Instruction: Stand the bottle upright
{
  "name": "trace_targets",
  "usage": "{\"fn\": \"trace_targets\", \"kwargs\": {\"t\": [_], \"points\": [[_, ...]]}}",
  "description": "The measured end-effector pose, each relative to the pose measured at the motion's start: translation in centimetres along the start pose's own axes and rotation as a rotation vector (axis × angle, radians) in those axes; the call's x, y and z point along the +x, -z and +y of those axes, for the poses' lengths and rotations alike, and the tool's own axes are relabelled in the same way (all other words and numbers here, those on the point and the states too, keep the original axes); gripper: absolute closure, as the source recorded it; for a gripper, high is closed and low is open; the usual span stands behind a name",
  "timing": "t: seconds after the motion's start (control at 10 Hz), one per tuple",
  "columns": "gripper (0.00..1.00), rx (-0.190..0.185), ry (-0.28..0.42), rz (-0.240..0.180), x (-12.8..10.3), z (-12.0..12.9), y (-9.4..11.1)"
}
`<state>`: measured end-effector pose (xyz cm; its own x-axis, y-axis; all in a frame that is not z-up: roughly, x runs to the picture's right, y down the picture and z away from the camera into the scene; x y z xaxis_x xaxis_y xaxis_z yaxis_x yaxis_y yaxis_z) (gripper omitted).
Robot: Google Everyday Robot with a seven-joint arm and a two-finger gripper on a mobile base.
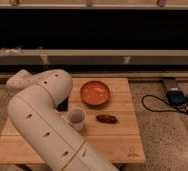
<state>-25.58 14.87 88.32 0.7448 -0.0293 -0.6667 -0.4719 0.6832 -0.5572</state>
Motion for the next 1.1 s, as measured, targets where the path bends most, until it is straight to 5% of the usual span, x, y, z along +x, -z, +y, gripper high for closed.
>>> {"fn": "trace_targets", "kwargs": {"t": [0.4, 0.7, 1.1], "points": [[0.73, 0.004, -0.003, 0.007, 0.1, -0.3, 0.1], [0.99, 0.028, -0.030, -0.048, 0.5, -0.4, 2.8], [1.00, 0.064, -0.054, -0.156, -0.2, -1.0, 6.8]]}}
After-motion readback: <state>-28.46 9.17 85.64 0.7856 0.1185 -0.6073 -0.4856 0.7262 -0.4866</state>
